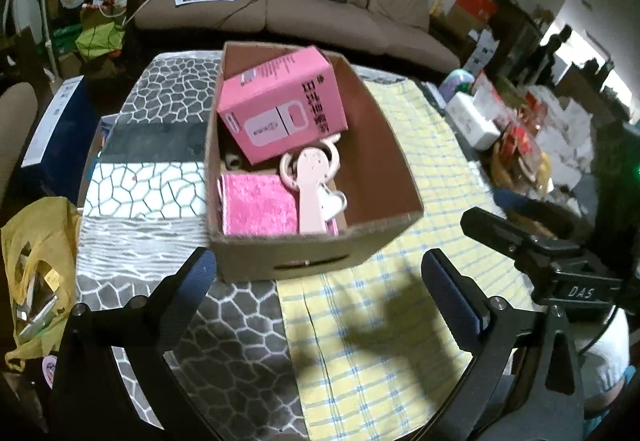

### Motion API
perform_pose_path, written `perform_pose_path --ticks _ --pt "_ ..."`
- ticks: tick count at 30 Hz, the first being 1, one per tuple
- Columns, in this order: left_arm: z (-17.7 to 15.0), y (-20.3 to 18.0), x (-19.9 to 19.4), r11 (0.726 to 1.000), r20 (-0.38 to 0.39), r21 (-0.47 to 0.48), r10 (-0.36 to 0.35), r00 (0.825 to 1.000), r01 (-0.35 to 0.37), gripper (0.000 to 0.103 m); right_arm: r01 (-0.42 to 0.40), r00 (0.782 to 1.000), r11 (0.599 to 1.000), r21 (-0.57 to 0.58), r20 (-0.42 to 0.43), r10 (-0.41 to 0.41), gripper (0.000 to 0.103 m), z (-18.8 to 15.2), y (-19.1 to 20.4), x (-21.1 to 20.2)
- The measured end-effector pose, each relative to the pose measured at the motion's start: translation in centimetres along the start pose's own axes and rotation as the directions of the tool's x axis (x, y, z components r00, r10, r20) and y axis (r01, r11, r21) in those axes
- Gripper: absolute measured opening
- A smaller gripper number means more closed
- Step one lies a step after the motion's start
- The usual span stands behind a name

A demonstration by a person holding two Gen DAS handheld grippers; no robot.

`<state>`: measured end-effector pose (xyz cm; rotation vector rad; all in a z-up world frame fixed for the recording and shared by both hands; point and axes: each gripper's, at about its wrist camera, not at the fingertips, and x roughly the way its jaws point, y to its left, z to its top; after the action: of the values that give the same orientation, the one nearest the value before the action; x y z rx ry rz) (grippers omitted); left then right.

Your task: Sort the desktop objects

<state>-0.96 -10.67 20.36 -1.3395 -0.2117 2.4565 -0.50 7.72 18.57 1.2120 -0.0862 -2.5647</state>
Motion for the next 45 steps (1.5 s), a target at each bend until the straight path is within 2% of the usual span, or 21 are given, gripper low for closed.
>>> perform_pose_path --ticks 4,12,19,29,45 --pt "-1.7 -1.3 1.1 1.0 -0.004 0.006 0.025 1.0 -0.025 0.103 0.029 1.0 1.0 -0.004 0.002 -0.029 0.103 -1.7 -0.8 -0.2" --pt "-5.3 -3.9 3.2 0.996 0.058 0.013 0.089 0.994 -0.09 0.103 0.079 0.997 0.997 -0.017 0.023 -0.079 0.103 -5.5 -2.9 0.0" --pt "-8.0 -4.8 7.6 0.992 0.037 0.006 0.126 0.991 -0.126 0.103 0.115 0.993 0.993 -0.017 0.006 -0.115 0.103 -8.8 -5.8 2.2" --pt "-9.2 -5.3 12.8 0.981 0.015 -0.025 0.193 0.981 -0.193 0.103 0.117 0.992 0.993 0.002 -0.036 -0.117 0.103 -11.1 -8.7 6.2" --pt "-9.4 -4.9 19.0 0.962 -0.026 -0.048 0.266 0.964 -0.267 0.103 0.184 0.979 0.983 -0.027 -0.085 -0.186 0.103 -12.3 -11.3 10.8"
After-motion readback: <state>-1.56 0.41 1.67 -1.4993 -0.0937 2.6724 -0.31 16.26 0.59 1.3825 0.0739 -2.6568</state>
